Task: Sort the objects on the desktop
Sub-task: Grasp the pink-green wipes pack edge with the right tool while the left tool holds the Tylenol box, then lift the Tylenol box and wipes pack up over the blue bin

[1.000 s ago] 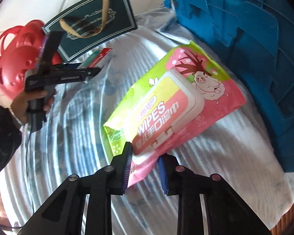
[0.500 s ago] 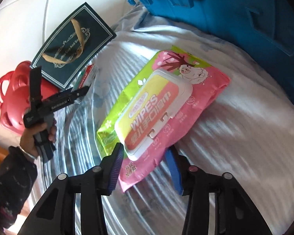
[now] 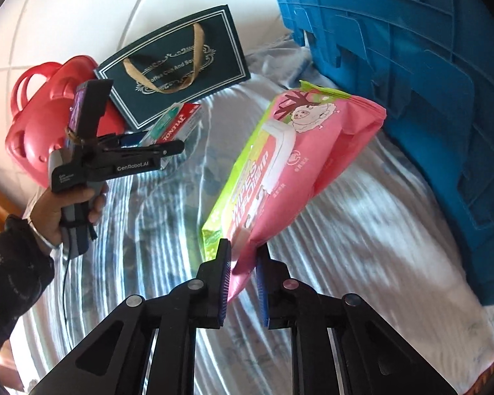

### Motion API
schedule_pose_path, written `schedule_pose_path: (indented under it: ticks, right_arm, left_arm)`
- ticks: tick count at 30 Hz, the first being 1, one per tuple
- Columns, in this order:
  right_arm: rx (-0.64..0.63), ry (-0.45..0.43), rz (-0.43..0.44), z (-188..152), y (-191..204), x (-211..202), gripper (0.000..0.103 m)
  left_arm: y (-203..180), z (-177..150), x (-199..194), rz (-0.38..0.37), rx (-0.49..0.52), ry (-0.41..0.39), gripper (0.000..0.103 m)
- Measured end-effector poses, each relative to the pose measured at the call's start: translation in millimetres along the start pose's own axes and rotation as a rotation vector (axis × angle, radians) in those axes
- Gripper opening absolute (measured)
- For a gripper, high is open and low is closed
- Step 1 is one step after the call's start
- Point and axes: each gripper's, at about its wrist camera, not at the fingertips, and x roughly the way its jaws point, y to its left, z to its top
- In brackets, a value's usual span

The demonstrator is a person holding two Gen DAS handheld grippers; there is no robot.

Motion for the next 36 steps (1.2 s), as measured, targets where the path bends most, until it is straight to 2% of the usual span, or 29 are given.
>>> schedule_pose_path:
  ticks: [7,11,14,17,22,23,25,30,33,36]
  right_arm:
    - [-0.054,-0.063,-0.002,-2,11,-39,0.007]
    - [-0.067,-0.062,0.001,-9,11,-50,0.006]
    - [-0.049,-0.019,0.026,-16,6,-48,0.006]
    - [-0.088,0.043,0.056,-16,5,-45,0.007]
    - [-0.058,0.159,0.043,-13,-11,-31,0.018]
    - [-0.029,0.160,0.059,-15,-16,-30,0.015]
    - [-0.001,0.121,0.079,-20,-20,-38,0.012]
    - [-0.120,-0.022,0.068,-33,6,-76,0.006]
    - [-0.231,-0.093,0.031,-34,26,-99,0.006]
    - [-0.320,-0.119,0.016,-37,42,-113,0.006]
  left_arm:
    - [-22,0,-52,0.030,-0.010,-0.070,0.070]
    - [-40,-6,-85,0.045,-0.025,-0.101,0.070]
    - [-52,-16,-104,0.053,-0.039,-0.101,0.070]
    - [-62,-25,-120,0.057,-0.060,-0.099,0.070]
    - [-79,-33,-147,0.074,-0.070,-0.119,0.070]
    - [-81,-34,-152,0.081,-0.067,-0.124,0.070]
    - [-85,-35,-165,0.099,-0.064,-0.140,0.070]
    - [-91,-38,-197,0.142,-0.067,-0.177,0.070]
    - [-95,-38,-214,0.151,-0.074,-0.210,0.070]
    - [-103,-44,-230,0.164,-0.071,-0.233,0.070]
